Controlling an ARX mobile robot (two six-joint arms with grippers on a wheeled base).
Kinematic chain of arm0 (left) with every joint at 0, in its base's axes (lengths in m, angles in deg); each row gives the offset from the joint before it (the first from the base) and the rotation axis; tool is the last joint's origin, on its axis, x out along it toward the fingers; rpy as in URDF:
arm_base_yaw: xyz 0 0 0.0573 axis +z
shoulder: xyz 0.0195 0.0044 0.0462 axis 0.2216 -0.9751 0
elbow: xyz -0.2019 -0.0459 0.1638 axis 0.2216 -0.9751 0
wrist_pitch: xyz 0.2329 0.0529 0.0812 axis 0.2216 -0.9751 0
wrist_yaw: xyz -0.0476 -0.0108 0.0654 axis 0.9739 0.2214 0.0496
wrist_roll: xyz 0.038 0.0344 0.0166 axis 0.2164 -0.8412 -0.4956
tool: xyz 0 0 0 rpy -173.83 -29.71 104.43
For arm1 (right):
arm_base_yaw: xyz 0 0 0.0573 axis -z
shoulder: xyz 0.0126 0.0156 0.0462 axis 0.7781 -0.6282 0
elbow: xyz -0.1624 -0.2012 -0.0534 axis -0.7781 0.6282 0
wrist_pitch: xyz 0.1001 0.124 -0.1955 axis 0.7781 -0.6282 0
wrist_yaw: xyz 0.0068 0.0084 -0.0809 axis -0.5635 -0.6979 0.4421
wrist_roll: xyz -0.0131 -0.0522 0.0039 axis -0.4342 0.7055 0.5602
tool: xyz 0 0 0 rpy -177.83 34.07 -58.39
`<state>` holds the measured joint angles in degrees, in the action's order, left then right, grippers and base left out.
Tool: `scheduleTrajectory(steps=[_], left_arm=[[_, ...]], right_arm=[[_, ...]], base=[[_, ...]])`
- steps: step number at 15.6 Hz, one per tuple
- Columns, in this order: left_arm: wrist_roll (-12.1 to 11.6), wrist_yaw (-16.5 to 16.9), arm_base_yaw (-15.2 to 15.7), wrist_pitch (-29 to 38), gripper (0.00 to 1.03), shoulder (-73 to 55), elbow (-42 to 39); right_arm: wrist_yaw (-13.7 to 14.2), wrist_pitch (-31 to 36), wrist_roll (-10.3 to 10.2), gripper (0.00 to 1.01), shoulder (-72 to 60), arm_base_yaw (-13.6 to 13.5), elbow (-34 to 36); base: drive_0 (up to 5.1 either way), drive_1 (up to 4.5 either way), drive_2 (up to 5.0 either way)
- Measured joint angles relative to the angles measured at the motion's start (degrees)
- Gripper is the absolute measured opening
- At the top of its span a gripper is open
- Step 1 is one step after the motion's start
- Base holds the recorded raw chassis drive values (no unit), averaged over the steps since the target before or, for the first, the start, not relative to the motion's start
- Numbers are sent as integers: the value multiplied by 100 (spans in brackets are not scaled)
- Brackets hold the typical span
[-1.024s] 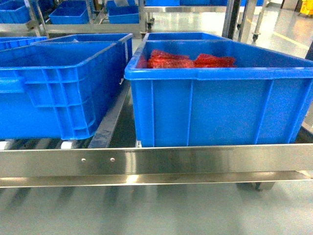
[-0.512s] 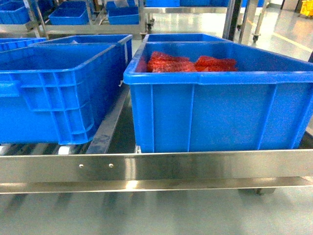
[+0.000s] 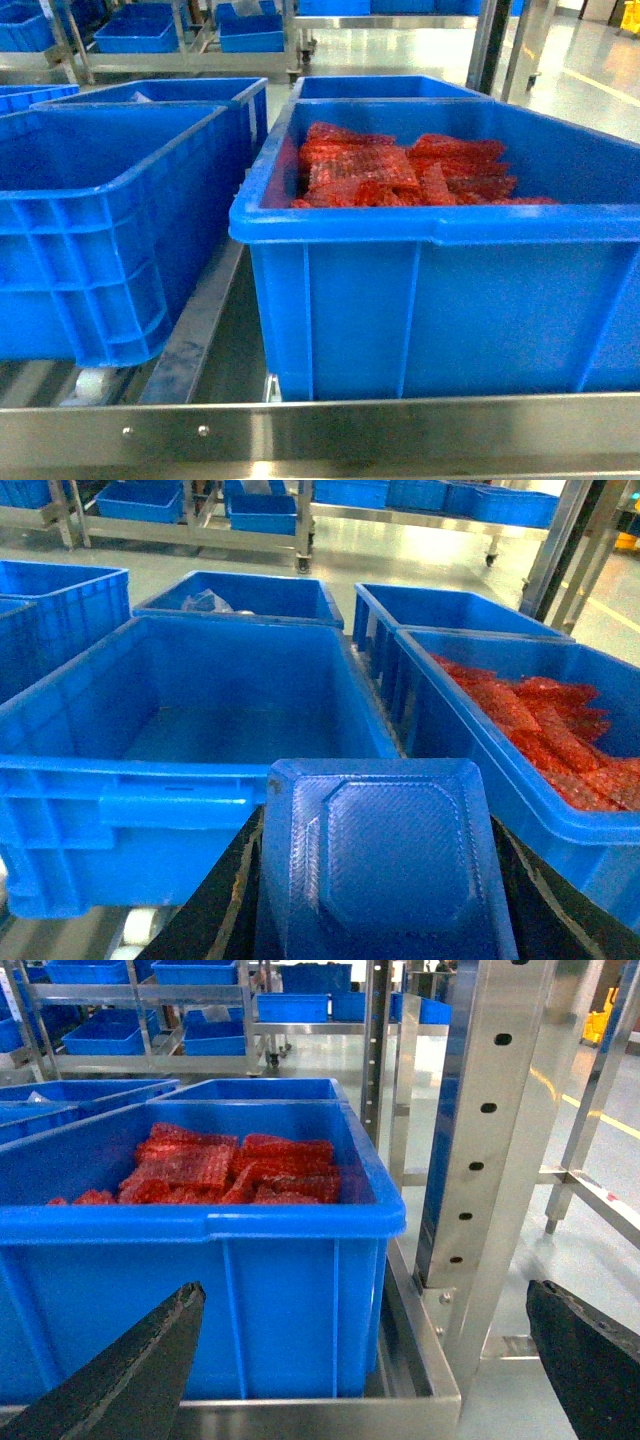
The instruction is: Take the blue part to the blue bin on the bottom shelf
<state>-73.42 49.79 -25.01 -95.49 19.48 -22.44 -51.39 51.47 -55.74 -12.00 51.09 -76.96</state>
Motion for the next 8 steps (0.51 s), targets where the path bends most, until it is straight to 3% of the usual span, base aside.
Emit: scheduleTrajectory(steps=[8], left_arm=[[0, -4, 0, -4, 44, -20, 0]], right_arm=[[2, -7, 2, 98, 0, 0, 0]], base=[[-10, 424, -443]])
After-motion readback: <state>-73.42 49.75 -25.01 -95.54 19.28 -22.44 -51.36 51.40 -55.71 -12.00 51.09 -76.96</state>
